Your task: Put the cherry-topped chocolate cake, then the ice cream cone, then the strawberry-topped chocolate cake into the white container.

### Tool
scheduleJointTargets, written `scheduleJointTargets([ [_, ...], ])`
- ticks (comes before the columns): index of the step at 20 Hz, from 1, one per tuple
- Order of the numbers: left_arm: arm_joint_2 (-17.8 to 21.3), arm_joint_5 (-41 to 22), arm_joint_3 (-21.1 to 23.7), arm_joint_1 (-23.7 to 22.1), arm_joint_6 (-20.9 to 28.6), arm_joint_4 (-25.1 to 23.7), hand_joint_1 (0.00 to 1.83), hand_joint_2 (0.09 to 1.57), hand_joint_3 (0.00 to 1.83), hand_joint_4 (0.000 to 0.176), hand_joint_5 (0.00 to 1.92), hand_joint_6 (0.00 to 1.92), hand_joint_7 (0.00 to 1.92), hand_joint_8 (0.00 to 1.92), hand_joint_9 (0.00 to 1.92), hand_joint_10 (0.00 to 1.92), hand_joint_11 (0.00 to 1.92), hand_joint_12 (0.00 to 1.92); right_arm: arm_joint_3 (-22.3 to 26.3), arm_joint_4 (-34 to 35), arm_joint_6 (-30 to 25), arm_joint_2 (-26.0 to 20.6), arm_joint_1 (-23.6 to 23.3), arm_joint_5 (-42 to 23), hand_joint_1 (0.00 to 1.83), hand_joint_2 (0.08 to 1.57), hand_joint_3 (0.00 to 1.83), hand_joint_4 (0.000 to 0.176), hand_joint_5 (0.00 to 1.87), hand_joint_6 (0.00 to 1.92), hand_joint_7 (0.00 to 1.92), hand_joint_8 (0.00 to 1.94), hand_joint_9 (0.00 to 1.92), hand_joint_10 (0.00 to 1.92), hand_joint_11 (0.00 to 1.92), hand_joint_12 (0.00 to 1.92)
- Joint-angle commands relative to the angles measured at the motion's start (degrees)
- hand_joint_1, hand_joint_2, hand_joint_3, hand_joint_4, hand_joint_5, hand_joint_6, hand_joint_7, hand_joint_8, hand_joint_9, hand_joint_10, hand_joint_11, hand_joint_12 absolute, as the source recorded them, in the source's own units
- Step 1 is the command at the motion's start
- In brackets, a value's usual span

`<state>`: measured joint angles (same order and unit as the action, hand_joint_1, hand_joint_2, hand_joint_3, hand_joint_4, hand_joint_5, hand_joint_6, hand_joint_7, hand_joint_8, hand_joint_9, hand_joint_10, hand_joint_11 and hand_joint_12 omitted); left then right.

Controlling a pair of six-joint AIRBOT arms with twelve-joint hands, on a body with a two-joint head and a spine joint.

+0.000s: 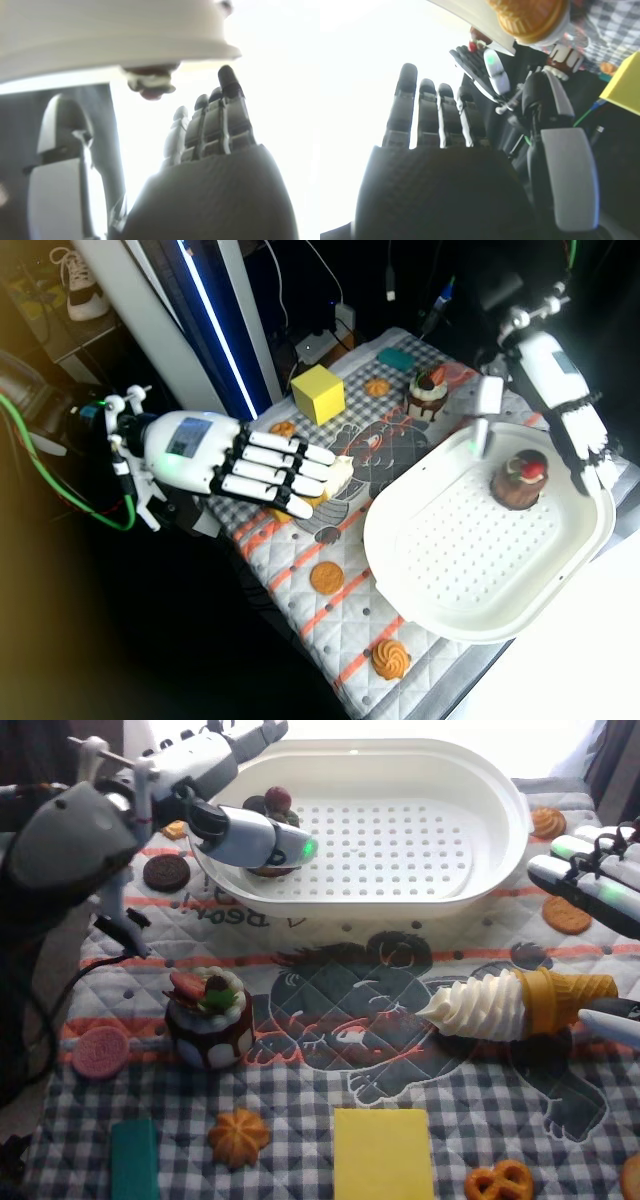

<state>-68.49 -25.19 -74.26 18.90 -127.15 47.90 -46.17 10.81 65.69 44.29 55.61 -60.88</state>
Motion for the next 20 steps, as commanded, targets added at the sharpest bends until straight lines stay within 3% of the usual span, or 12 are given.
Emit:
scheduleJointTargets([
  [1, 2.3, -7.6, 0.9, -0.1, 4.9, -4.7, 0.69, 1.0, 0.0, 0.172, 0.0, 0.0, 0.0, 0.0, 0.0, 0.0, 0.0, 0.0, -0.4, -0.7, -1.1, -0.3, -0.5, -7.1, 0.62, 1.24, 0.0, 0.0, 0.0, 0.0, 0.0, 0.0, 0.0, 0.0, 0.0, 0.03],
  [2, 4.2, -9.1, 2.7, 0.6, 10.4, -8.8, 0.68, 1.03, 0.01, 0.13, 0.0, 0.0, 0.0, 0.0, 0.0, 0.0, 0.0, 0.0, -0.8, -1.3, -2.8, -0.3, -0.5, -6.9, 0.58, 1.23, 0.0, 0.0, 0.0, 0.0, 0.0, 0.0, 0.0, 0.0, 0.05, 0.03],
  [4, 7.8, -13.4, 6.1, 2.6, 21.6, -16.4, 0.54, 1.04, 0.02, 0.125, 0.0, 0.0, 0.0, 0.0, 0.0, 0.0, 0.0, 0.0, -1.7, -2.6, -4.9, 0.2, -0.5, -5.5, 0.55, 1.21, 0.01, 0.0, 0.0, 0.0, 0.0, 0.0, 0.07, 0.03, 0.0, 1.11],
  [7, 11.1, -20.0, 9.0, 6.3, 34.8, -23.6, 0.63, 1.3, 0.03, 0.139, 0.0, 0.0, 0.0, 0.0, 0.0, 0.0, 0.0, 0.32, -2.3, -3.4, -5.4, 1.2, -1.0, -3.1, 0.61, 1.19, 0.0, 0.003, 0.0, 0.0, 0.05, 0.01, 0.12, 0.06, 0.0, 1.34],
  [9, 13.3, -25.8, 11.6, 9.9, 40.4, -26.6, 0.7, 1.36, 0.01, 0.154, 0.0, 0.0, 0.0, 0.0, 0.0, 0.0, 0.0, 0.08, -3.2, -3.5, -5.4, 2.7, -1.4, -0.9, 0.66, 1.19, 0.0, 0.0, 0.0, 0.0, 0.09, 0.02, 0.17, 0.11, 0.0, 1.47],
  [10, 14.3, -28.9, 13.2, 11.6, 41.0, -27.1, 0.68, 1.35, 0.0, 0.151, 0.0, 0.0, 0.0, 0.0, 0.0, 0.0, 0.0, 0.06, -3.6, -3.5, -5.4, 3.4, -1.7, 0.0, 0.67, 1.19, 0.0, 0.0, 0.0, 0.0, 0.05, 0.0, 0.11, 0.09, 0.0, 1.48],
  [13, 17.1, -36.5, 17.7, 15.8, 41.0, -28.6, 0.57, 1.33, 0.0, 0.156, 0.01, 0.0, 0.0, 0.0, 0.04, 0.01, 0.0, 0.73, -5.3, -3.4, -5.4, 5.7, -2.7, 3.1, 0.73, 1.17, 0.0, 0.0, 0.0, 0.0, 0.07, 0.0, 0.01, 0.45, 0.0, 1.57],
  [16, 18.6, -39.9, 19.8, 17.7, 41.0, -29.9, 0.57, 1.34, 0.0, 0.171, 0.03, 0.01, 0.0, 0.0, 0.0, 0.0, 0.0, 0.45, -7.1, -3.3, -5.4, 8.2, -3.7, 6.1, 0.82, 1.23, 0.01, 0.0, 0.12, 0.07, 0.18, 0.05, 0.0, 0.73, 0.0, 1.68],
  [17, 18.8, -40.3, 20.0, 17.9, 41.0, -29.9, 0.54, 1.34, 0.0, 0.173, 0.02, 0.0, 0.0, 0.0, 0.01, 0.0, 0.0, 0.43, -7.6, -3.3, -5.4, 8.8, -4.2, 6.9, 0.93, 1.26, 0.01, 0.0, 0.28, 0.31, 0.39, 0.3, 0.21, 1.02, 0.12, 1.75],
  [18, 18.8, -40.3, 20.0, 17.9, 41.0, -29.6, 0.5, 1.34, 0.0, 0.172, 0.03, 0.0, 0.0, 0.0, 0.02, 0.01, 0.0, 0.48, -8.0, -3.3, -5.4, 9.2, -4.5, 7.4, 0.98, 1.34, 0.01, 0.0, 0.48, 1.36, 0.5, 0.72, 0.4, 1.2, 0.29, 1.77],
  [19, 18.8, -40.4, 20.0, 18.1, 41.0, -29.5, 0.51, 1.34, 0.0, 0.169, 0.04, 0.0, 0.0, 0.0, 0.02, 0.01, 0.0, 0.44, -8.1, -3.3, -5.4, 9.3, -4.8, 7.4, 1.11, 1.32, 0.0, 0.0, 0.5, 1.52, 0.72, 1.32, 0.64, 1.36, 0.54, 1.78],
  [20, 19.0, -40.7, 20.1, 18.4, 41.0, -29.3, 0.53, 1.34, 0.0, 0.167, 0.04, 0.01, 0.0, 0.0, 0.02, 0.01, 0.0, 0.43, -8.1, -3.4, -5.4, 9.3, -5.2, 7.3, 1.16, 1.28, 0.0, 0.0, 0.59, 1.46, 0.8, 1.4, 0.84, 1.42, 0.77, 1.77],
])
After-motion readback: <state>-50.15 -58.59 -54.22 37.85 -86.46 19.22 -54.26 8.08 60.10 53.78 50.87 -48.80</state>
